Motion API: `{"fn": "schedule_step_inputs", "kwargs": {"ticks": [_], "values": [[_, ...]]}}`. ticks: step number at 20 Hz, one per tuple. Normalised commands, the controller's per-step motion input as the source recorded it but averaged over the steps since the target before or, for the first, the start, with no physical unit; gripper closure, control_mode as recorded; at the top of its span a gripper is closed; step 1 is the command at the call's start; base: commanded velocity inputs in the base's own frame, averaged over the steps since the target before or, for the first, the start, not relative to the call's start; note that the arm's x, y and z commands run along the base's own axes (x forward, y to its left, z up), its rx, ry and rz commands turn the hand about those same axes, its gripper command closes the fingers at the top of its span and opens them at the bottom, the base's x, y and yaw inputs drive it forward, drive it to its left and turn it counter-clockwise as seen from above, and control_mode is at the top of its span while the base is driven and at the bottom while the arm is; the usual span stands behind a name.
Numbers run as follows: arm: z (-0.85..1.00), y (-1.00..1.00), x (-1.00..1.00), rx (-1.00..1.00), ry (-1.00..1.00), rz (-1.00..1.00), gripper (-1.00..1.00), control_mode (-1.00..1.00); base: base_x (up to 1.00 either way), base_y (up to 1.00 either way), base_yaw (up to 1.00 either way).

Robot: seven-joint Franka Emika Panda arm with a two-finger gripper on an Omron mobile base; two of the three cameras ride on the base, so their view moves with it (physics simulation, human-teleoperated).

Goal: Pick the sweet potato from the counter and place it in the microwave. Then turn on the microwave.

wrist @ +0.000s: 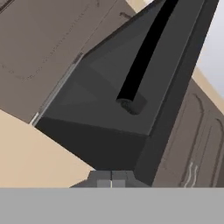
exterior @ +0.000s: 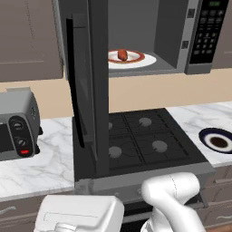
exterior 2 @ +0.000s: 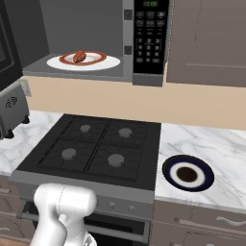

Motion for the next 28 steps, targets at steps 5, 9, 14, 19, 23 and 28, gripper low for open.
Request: {"fn": "schedule_step_inputs", "kwargs": {"ticks": [5,9,14,19,23,28], "values": [[-0.16,0.62,0.44,0.0,-0.13,0.0,1.0,-1.0,0.0,0.0,0.0],[-0.06,0.57,0.6,0.0,-0.12,-0.02,1.0,-1.0,0.0,0.0,0.0],[-0.03,0.35,0.84,0.0,-0.04,-0.06,1.0,-1.0,0.0,0.0,0.0],[0.0,0.25,0.83,0.0,-0.02,-0.07,1.0,-1.0,0.0,0.0,0.0],[0.0,0.23,0.7,0.0,-0.03,-0.08,1.0,-1.0,0.0,0.0,0.0],[0.02,0.02,0.17,0.0,-0.03,-0.11,1.0,-1.0,0.0,0.0,0.0]]}}
